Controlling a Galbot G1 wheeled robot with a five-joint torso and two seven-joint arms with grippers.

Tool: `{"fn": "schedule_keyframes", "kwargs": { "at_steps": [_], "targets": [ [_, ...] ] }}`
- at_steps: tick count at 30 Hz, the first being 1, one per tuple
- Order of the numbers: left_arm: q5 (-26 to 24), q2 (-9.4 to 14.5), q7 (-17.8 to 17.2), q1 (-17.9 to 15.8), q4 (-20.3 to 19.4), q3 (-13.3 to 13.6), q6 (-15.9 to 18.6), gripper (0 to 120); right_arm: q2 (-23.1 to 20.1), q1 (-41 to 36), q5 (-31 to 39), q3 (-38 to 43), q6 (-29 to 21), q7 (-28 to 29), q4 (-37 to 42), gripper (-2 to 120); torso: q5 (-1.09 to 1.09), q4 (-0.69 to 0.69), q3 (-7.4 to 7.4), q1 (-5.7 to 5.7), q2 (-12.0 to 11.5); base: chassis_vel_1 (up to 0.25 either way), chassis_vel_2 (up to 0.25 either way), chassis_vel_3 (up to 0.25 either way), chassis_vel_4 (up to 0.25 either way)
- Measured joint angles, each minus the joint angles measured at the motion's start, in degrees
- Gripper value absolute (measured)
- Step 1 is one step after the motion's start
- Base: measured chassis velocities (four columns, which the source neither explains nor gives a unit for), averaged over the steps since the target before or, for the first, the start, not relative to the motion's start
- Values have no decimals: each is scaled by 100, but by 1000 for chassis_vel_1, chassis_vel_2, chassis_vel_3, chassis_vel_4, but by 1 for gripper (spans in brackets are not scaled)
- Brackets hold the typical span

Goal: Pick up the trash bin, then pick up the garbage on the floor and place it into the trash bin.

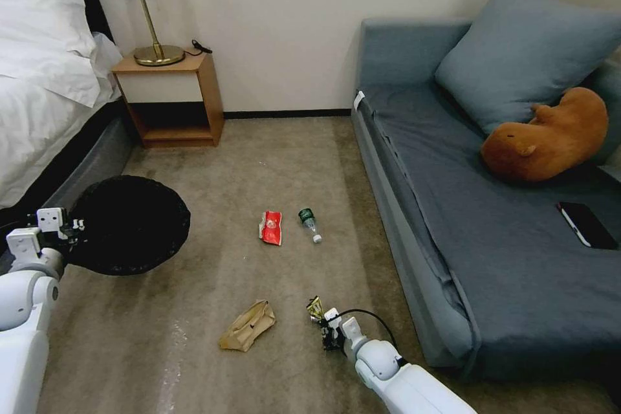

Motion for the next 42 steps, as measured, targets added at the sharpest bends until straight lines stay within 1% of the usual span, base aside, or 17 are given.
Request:
{"fn": "schedule_keyframes", "kwargs": {
  "at_steps": [4, 10, 14, 17, 18, 20, 21, 23, 24, 27, 28, 29, 32, 36, 39, 40, 42],
  "targets": [
    [-52, -1, 4, -4, -9, 37, -1, 4, -54, 88, 47, 42, 18, 23, 148, 0, 1, 3, 0, 0, 0, 0, 0, 0, 0],
    [-108, -6, 19, -25, -8, 78, -1, 4, -87, 215, 73, 51, 112, 32, 231, 0, 2, 3, 0, 0, 0, 0, 0, 0, 0],
    [-195, 16, 32, -82, 11, 132, 0, 4, -137, 531, 170, 37, 284, 37, 455, 0, 2, 2, 0, 0, 0, 0, 0, 0, 0],
    [-251, 8, 41, -105, 9, 201, 10, 4, -165, 901, 654, -56, 335, 144, 861, 0, 3, 4, 0, 0, 0, 0, 0, 0, 0],
    [-251, 8, 41, -105, 9, 201, 10, 4, -165, 901, 654, -56, 335, 144, 861, 0, 3, 4, 0, 0, 0, 0, 0, 0, 0],
    [-285, -41, 75, -107, -27, 269, 18, 4, -173, 1202, 1105, -146, 329, 269, 1357, 0, 2, 5, 0, 0, 0, 0, 0, 0, 0],
    [-285, -41, 75, -107, -27, 269, 18, 4, -173, 1202, 1105, -146, 329, 269, 1357, 0, 2, 5, 0, 0, 0, 0, 0, 0, 0],
    [-289, -108, 113, -115, -74, 315, 38, 4, -164, 1375, 1523, -216, 214, 479, 1953, 0, 3, 4, 0, 0, 0, 0, 0, 0, 0],
    [-289, -108, 113, -115, -74, 315, 38, 4, -164, 1375, 1523, -216, 214, 479, 1953, 0, 3, 4, 0, 0, 0, 0, 0, 0, 0],
    [-287, -210, 113, -119, -105, 358, 63, 4, -85, 1493, 2123, -396, 9, 863, 2777, 0, 2, 4, 0, 0, 0, 0, 0, 0, 0],
    [-287, -210, 113, -119, -105, 358, 63, 4, -85, 1493, 2123, -396, 9, 863, 2777, 0, 2, 4, 0, 0, 0, 0, 0, 0, 0],
    [-287, -250, 111, -112, -126, 375, 72, 4, -45, 1515, 2313, -486, -31, 966, 3000, 0, 2, 4, 0, 0, 0, 0, 0, 0, 0],
    [-275, -327, 109, -97, -151, 412, 82, 4, 75, 1593, 2578, -698, -19, 1093, 3223, 0, 2, 4, 0, 0, 0, 0, 0, 0, 0],
    [-268, -377, 104, -86, -176, 423, 84, 4, 188, 1709, 2673, -893, 112, 1139, 3169, 0, 2, 3, 0, 0, 0, 0, 0, 0, 0],
    [-252, -492, 100, -79, -196, 474, 84, 4, 553, 2058, 2697, -1306, 279, 1235, 2693, 0, 2, 4, 0, 0, 0, 0, 0, 0, 0],
    [-252, -492, 100, -79, -196, 474, 84, 4, 553, 2058, 2697, -1306, 279, 1235, 2693, 0, 2, 4, 0, 0, 0, 0, 0, 0, 0],
    [-228, -568, 97, -75, -217, 514, 84, 4, 817, 2252, 2722, -1477, 339, 1271, 2350, 0, 2, 3, 0, 0, 0, 0, 0, 0, 0]
  ]
}}
